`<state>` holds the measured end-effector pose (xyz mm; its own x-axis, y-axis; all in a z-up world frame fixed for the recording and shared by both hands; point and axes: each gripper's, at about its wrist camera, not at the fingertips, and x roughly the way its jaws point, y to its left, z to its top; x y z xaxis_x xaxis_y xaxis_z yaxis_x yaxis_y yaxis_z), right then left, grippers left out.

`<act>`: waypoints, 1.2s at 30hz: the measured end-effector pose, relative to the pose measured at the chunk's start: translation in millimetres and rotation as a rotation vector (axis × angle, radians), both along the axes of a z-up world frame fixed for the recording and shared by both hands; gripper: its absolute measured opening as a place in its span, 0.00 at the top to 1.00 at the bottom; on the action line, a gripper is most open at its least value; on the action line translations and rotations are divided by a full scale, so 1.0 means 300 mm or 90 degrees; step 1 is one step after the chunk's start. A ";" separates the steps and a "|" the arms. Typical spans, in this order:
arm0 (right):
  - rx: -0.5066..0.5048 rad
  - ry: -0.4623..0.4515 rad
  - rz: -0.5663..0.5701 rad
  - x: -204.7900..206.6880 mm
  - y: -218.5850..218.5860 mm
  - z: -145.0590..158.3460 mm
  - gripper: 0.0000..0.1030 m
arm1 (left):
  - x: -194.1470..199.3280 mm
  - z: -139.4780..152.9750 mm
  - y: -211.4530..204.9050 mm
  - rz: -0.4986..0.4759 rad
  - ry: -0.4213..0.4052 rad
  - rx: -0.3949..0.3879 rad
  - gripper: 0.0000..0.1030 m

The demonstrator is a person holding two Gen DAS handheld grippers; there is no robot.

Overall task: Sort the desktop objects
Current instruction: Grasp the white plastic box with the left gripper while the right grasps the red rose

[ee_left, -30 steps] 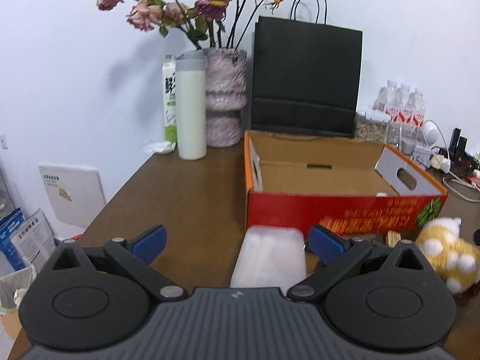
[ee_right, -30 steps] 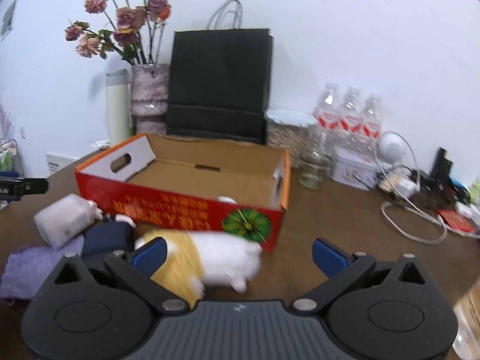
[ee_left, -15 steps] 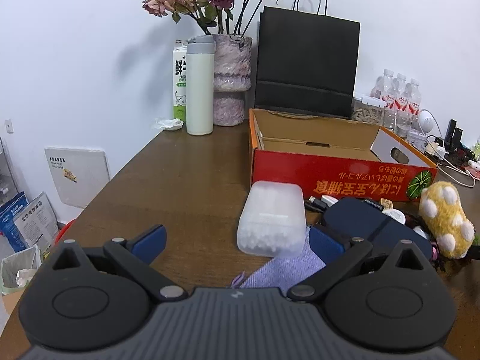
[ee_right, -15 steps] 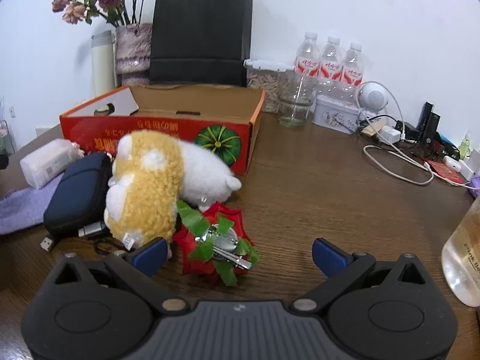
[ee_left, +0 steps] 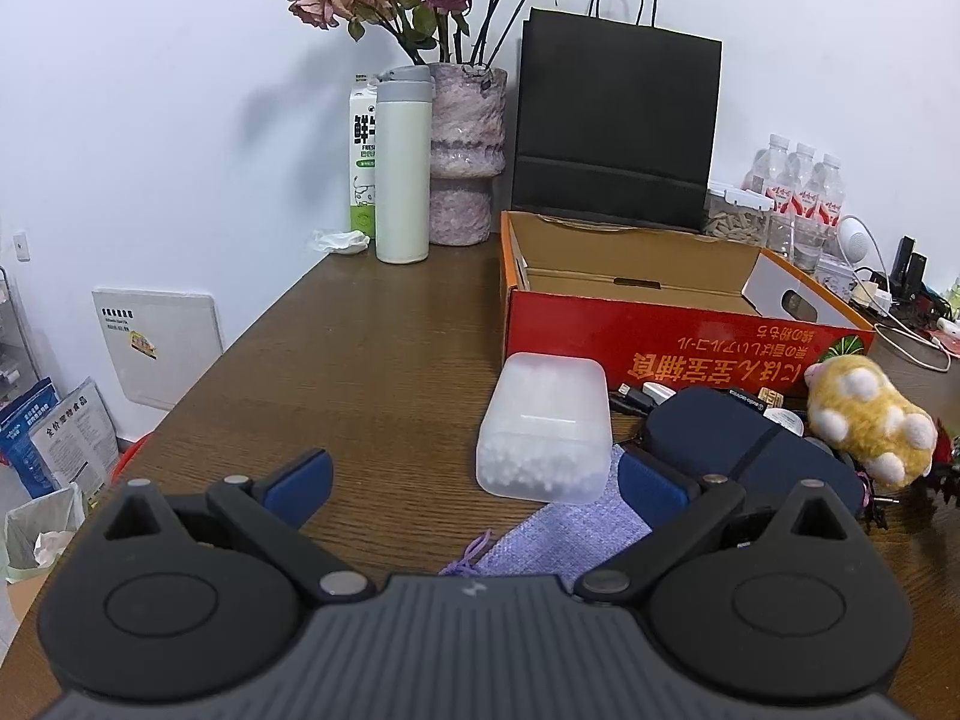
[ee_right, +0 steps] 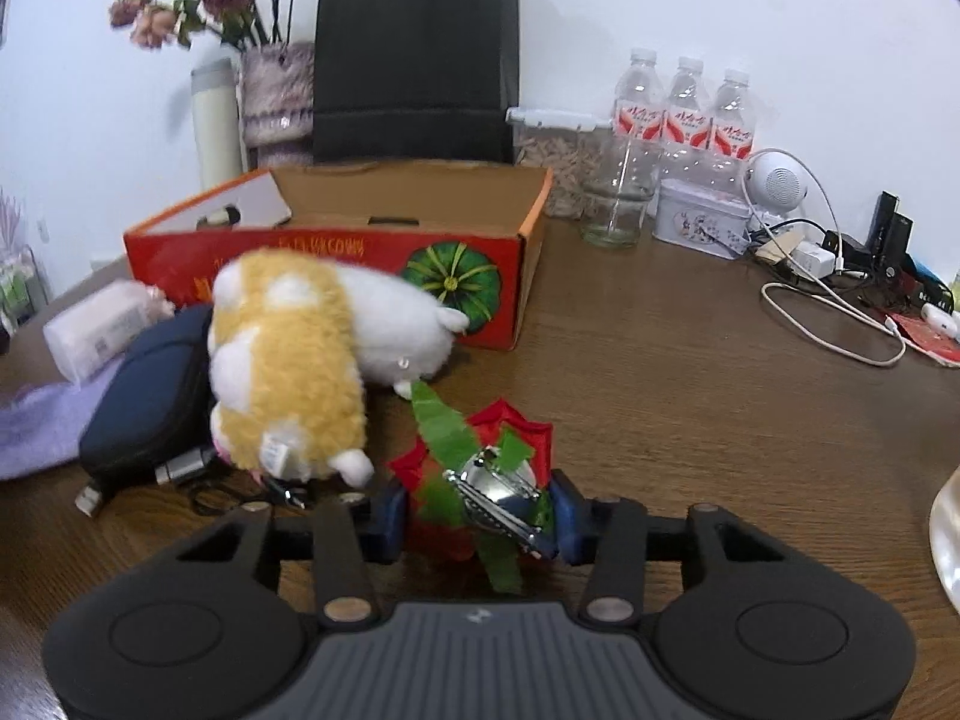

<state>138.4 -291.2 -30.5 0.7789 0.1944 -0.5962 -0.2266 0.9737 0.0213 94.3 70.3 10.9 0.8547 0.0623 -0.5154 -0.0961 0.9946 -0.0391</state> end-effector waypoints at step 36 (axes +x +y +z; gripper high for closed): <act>0.047 -0.069 0.004 0.097 0.084 0.057 0.59 | 0.319 -0.111 -0.076 -0.027 0.039 0.009 0.05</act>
